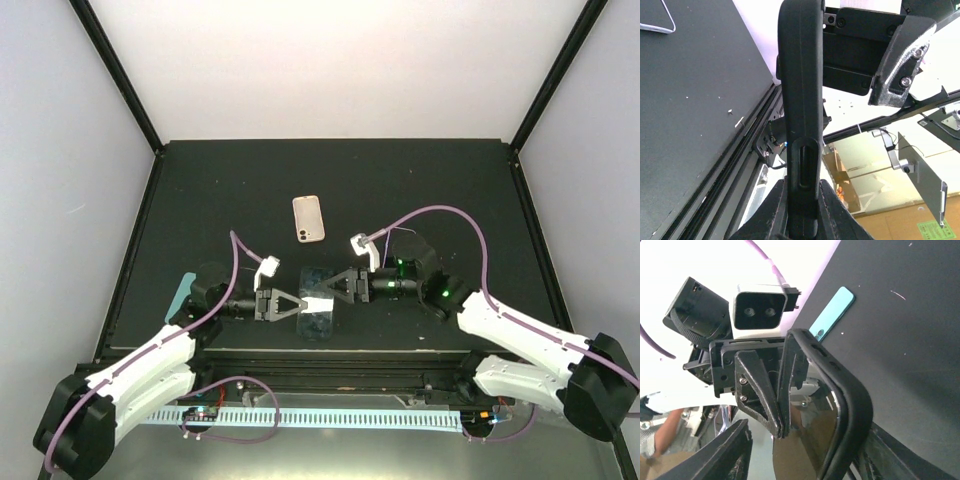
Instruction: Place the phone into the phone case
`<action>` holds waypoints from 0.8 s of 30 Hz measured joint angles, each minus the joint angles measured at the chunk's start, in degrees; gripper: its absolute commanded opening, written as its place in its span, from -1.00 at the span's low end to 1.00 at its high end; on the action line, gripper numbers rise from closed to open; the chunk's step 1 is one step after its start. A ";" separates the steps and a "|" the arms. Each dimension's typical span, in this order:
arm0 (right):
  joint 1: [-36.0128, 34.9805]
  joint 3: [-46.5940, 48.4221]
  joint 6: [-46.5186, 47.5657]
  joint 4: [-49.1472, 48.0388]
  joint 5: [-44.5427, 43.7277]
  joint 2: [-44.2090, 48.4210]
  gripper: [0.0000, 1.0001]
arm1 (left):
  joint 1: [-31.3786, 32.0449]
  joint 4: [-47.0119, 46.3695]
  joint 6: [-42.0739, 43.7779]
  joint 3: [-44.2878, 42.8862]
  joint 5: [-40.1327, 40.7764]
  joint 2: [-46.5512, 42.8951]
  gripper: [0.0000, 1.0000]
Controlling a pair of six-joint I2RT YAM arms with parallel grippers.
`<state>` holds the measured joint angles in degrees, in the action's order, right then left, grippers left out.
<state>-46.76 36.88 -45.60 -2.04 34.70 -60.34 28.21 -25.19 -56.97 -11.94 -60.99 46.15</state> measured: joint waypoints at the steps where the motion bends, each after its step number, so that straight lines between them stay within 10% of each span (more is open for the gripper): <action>1: 0.15 -0.02 0.00 -0.20 -0.04 -0.20 0.03 | 0.00 -0.15 0.17 0.00 -0.17 0.09 -0.97; 11: 1.64 -0.07 0.42 -2.47 -0.94 -3.89 -0.94 | -0.02 6.12 6.67 -1.03 0.76 0.48 -0.97; 24: 2.25 -2.64 1.53 -8.94 -0.48 -5.42 -0.98 | -0.02 20.96 17.46 -6.95 3.37 3.13 -0.71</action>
<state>-44.51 34.24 -44.07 -10.98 34.22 -65.76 28.18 -4.23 -39.51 -18.90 -57.63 49.28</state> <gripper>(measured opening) 0.109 0.117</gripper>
